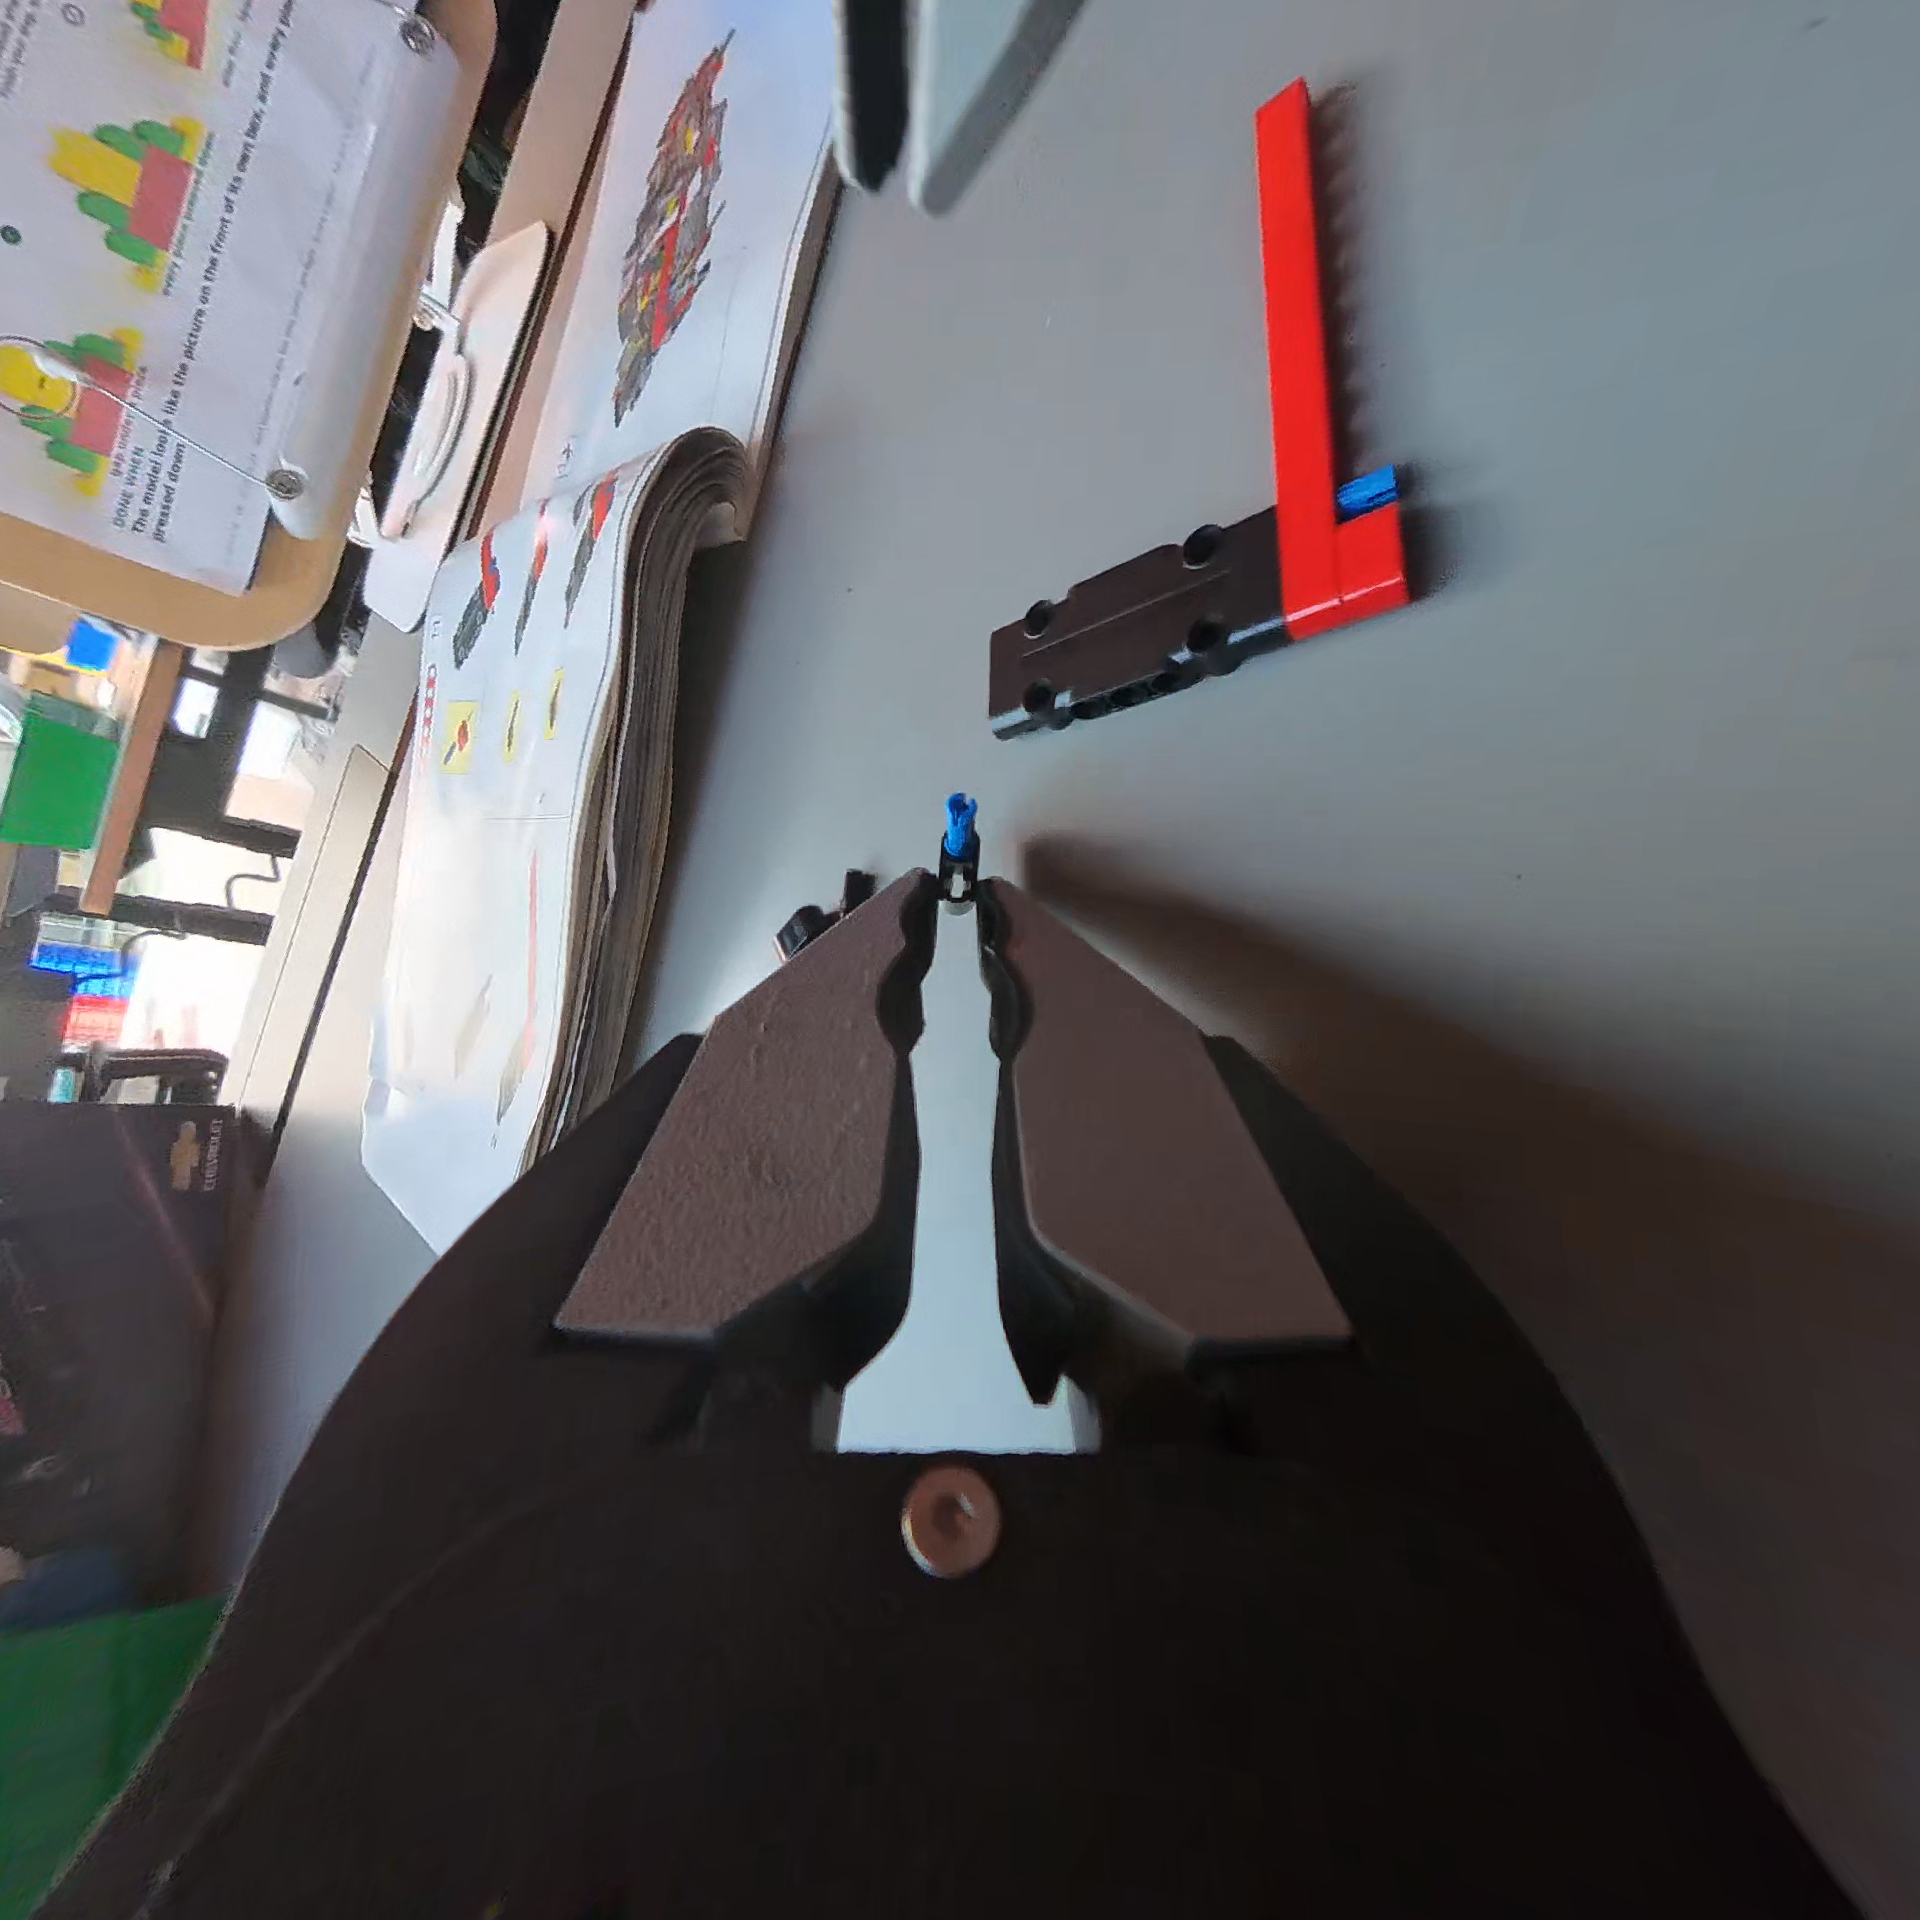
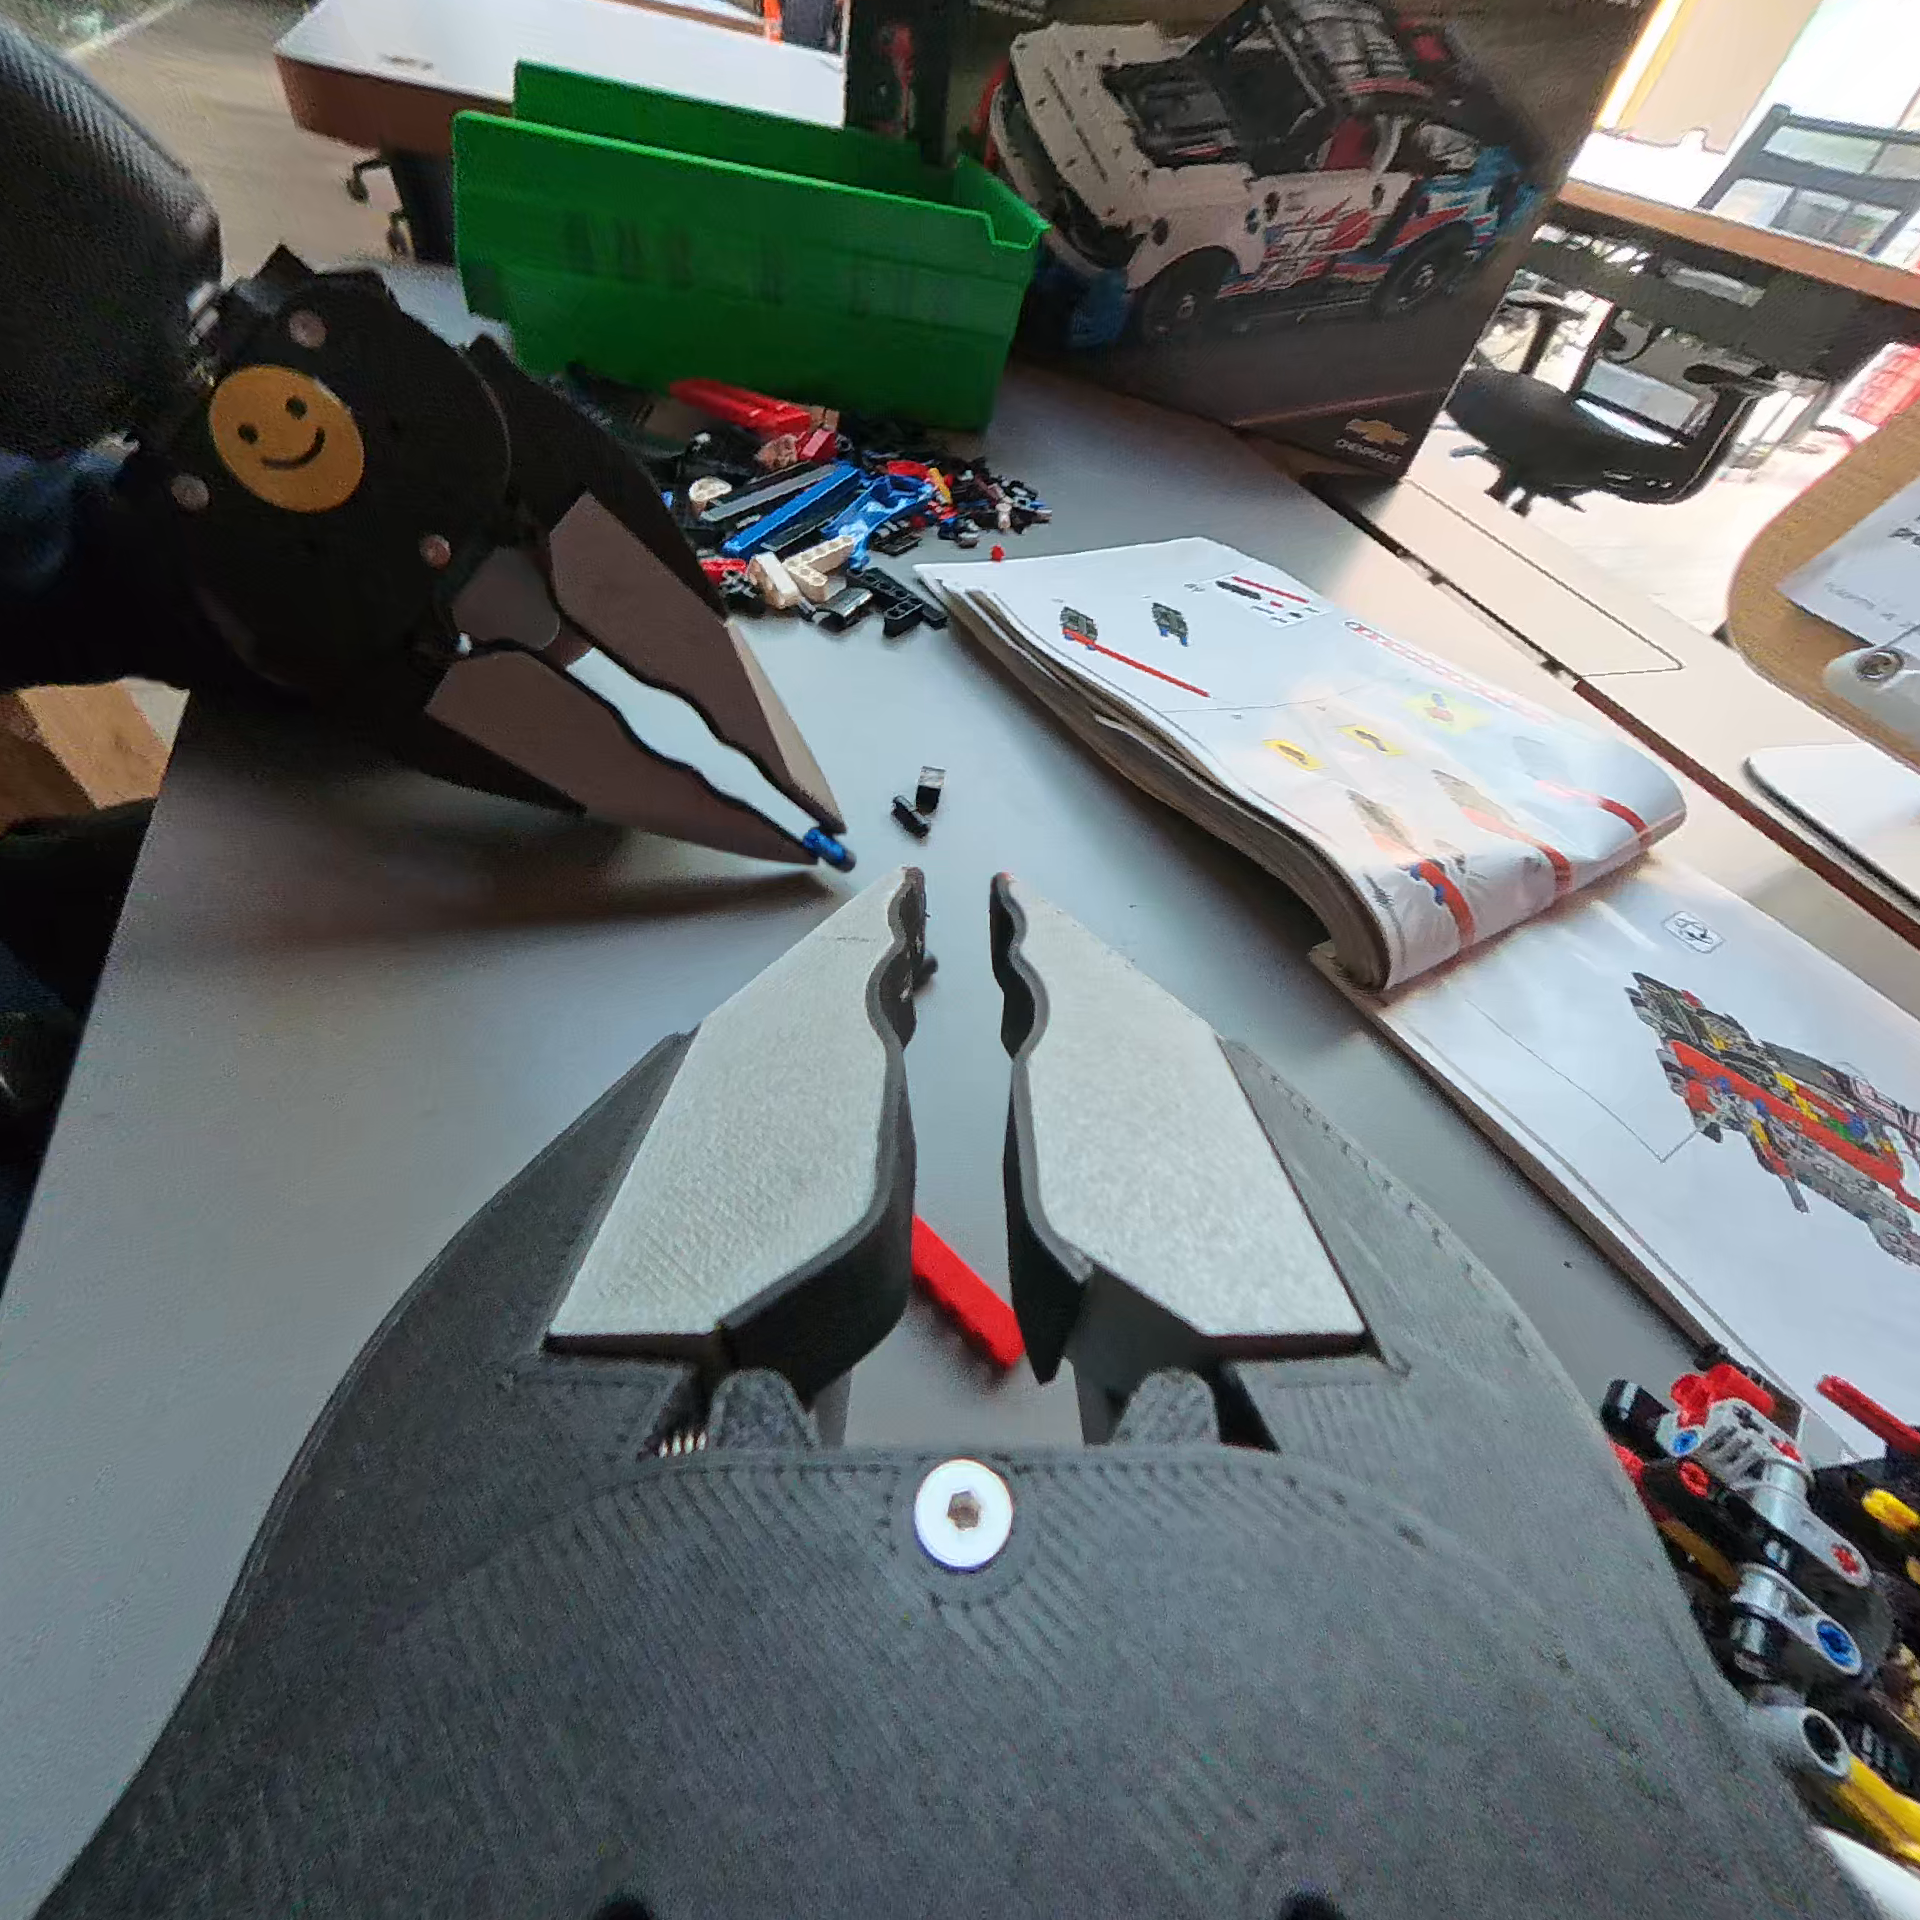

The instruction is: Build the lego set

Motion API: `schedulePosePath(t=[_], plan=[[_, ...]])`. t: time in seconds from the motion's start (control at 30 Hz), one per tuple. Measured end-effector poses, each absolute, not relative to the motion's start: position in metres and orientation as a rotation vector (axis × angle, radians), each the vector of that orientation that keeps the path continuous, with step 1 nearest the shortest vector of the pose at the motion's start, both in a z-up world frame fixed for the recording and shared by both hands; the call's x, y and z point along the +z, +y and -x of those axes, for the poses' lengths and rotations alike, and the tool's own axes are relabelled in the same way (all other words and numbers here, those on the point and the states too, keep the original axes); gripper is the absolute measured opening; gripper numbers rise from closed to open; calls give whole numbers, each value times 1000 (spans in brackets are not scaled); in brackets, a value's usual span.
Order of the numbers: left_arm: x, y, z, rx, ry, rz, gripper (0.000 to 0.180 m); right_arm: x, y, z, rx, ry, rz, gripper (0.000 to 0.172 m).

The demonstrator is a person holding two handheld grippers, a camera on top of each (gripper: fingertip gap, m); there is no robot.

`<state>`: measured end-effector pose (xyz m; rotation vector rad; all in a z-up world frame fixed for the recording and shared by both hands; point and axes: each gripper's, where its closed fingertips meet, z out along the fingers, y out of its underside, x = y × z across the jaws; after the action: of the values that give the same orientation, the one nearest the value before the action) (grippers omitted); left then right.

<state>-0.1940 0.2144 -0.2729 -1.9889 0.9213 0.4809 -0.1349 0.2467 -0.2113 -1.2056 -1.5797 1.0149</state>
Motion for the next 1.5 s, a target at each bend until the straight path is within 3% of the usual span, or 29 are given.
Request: schedulePosePath(t=[0.47,1.5], plan=[[-263,223,201,421,833,1962,6,-193,264,142,1117,-1452,1162,0],[-269,224,201,516,884,1959,6,-197,255,148,1193,-1533,1150,4]])
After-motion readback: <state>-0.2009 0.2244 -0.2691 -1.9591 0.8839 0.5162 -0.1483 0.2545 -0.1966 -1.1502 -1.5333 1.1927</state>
